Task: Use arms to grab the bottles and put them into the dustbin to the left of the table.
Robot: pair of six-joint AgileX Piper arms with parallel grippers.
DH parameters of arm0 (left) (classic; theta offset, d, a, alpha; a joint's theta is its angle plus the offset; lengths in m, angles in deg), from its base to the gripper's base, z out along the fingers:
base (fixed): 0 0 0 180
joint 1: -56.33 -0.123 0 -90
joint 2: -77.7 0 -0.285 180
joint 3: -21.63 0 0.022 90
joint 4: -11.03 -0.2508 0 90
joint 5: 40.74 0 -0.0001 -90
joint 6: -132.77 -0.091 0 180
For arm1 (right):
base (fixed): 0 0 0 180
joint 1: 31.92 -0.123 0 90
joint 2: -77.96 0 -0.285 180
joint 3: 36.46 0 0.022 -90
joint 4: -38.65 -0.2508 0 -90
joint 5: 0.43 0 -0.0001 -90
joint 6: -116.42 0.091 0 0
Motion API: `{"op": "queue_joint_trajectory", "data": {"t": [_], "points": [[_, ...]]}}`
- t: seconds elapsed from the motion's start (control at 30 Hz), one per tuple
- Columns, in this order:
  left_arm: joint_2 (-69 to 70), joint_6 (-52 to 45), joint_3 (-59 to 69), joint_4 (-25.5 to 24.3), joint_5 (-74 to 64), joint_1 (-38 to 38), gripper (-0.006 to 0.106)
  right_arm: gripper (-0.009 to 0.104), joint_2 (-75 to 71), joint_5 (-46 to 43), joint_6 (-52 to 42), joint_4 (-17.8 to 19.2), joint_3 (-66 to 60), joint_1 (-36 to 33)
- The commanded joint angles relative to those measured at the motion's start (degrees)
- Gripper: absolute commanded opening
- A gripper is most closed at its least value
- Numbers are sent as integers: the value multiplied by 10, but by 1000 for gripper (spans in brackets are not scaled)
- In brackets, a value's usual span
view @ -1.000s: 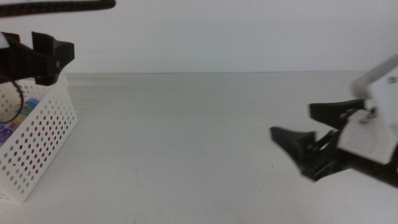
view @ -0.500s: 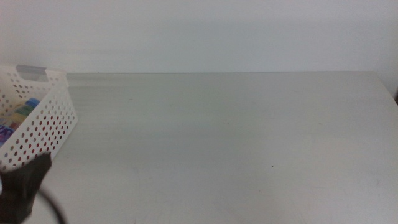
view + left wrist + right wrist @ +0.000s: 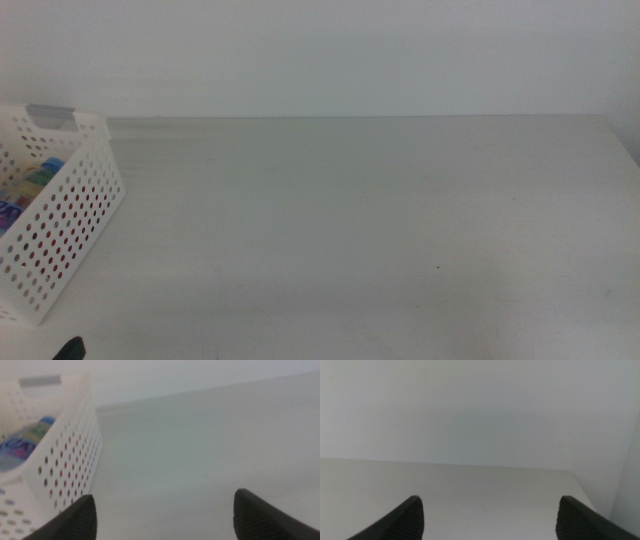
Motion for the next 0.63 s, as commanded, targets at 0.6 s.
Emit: {"op": "queue_joint_trajectory", "data": {"t": [0.6], "points": [[14,9,54,15,31,-41,90,77,-64,-41,-5,9,-40,5]]}}
